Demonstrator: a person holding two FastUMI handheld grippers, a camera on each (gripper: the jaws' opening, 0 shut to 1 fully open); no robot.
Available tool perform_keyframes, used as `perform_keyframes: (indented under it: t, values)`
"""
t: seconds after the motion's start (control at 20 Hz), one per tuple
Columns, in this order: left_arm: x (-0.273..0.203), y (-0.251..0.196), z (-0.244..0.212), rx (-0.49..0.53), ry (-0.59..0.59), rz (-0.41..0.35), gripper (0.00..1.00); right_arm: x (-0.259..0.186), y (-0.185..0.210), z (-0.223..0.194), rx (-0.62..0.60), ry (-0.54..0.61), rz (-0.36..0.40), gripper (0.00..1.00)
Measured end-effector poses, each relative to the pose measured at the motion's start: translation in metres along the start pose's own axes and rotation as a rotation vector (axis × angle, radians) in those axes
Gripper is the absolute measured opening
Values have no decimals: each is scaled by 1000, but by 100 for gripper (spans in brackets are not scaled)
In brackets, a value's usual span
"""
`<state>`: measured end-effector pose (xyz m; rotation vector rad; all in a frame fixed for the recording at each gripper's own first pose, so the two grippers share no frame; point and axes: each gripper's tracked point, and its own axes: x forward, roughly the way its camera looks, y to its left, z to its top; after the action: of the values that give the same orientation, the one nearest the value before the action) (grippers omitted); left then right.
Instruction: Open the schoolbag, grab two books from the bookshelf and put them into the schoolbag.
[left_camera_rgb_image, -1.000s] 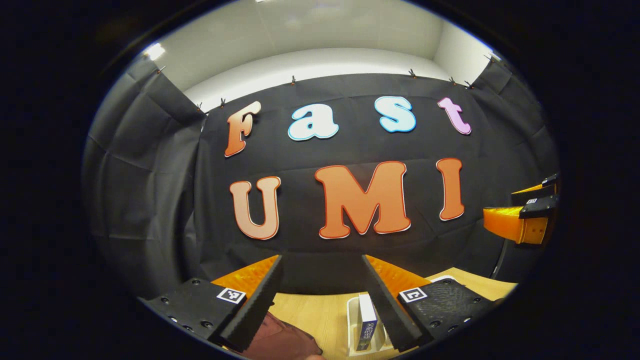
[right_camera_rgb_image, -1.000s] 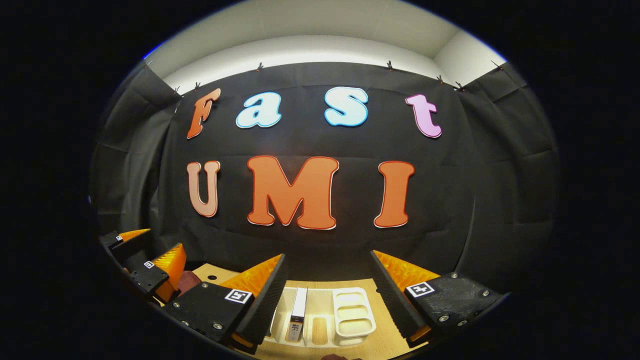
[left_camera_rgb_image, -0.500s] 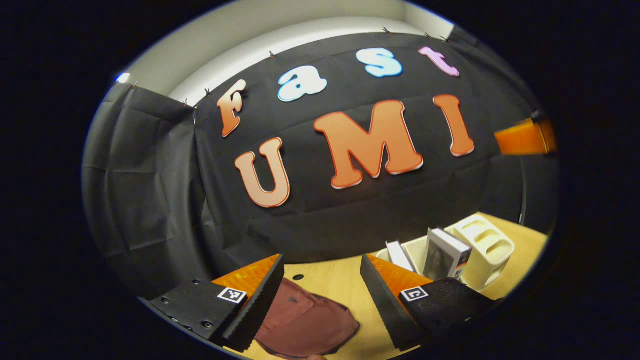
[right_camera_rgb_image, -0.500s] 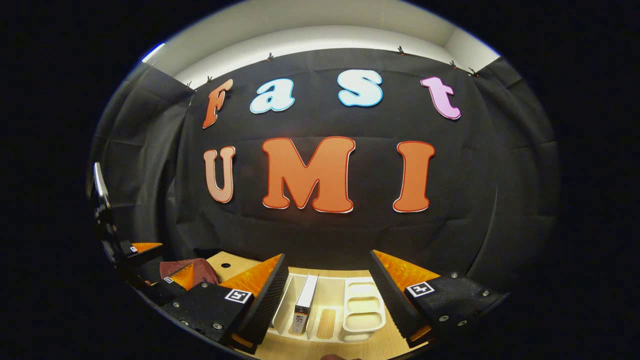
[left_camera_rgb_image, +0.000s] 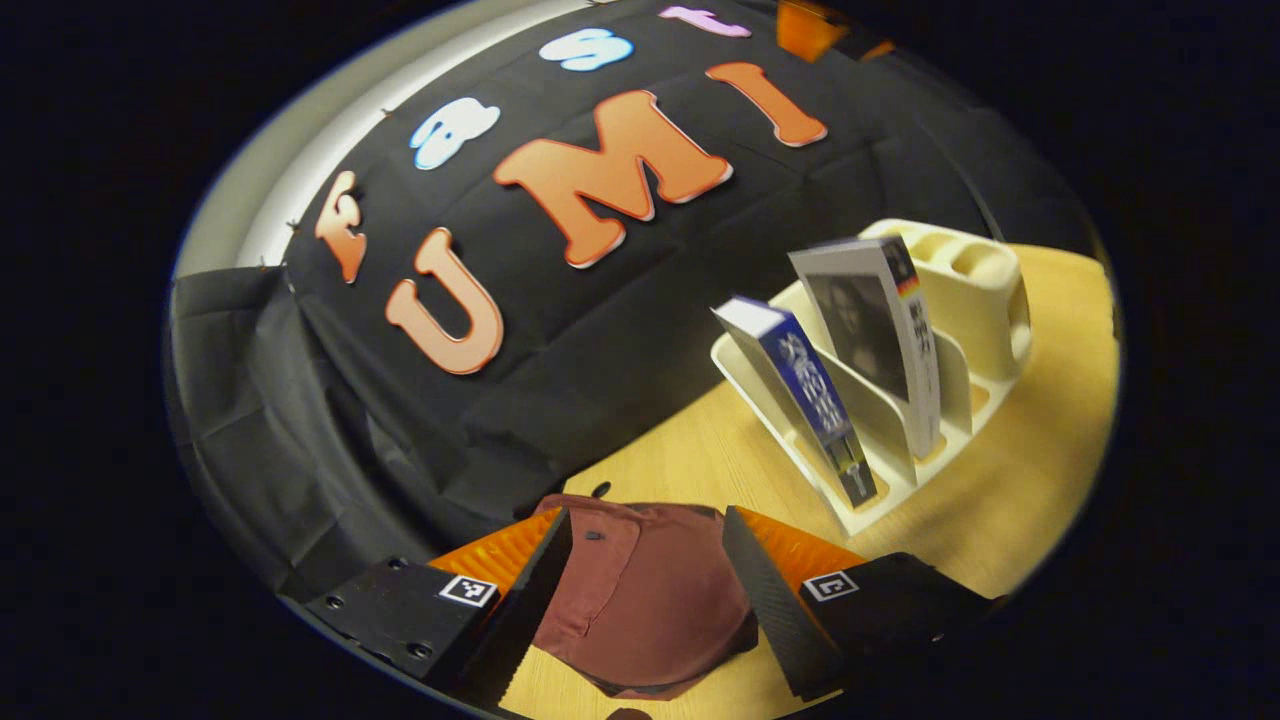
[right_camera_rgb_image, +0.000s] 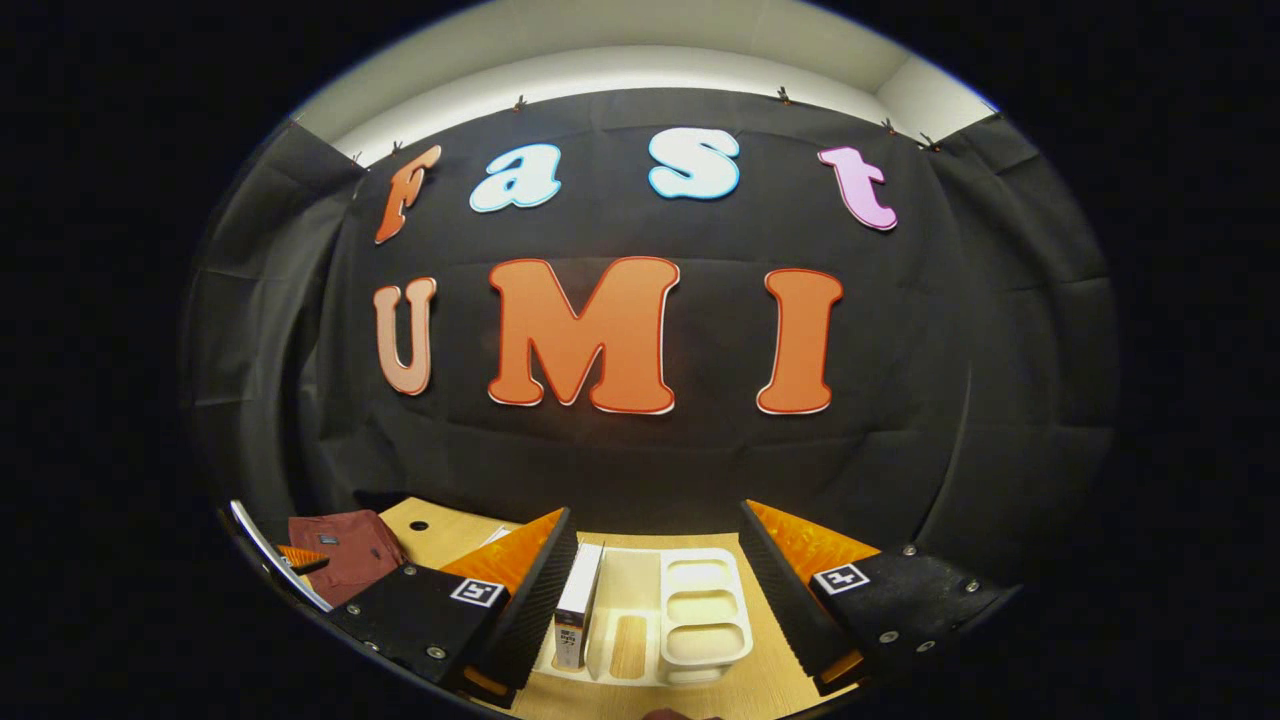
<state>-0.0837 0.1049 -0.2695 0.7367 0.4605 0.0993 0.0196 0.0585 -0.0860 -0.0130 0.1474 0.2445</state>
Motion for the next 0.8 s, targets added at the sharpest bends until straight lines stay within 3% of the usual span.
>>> perform_keyframes:
  t: [0.35, 0.8]
  values:
    - [36, -40, -93, 108, 186, -124, 97, 3, 17, -6, -45, 27, -74, 96]
    - [59, -57, -141, 179, 303, -119, 97, 6, 20, -17, -49, 61, -98, 96]
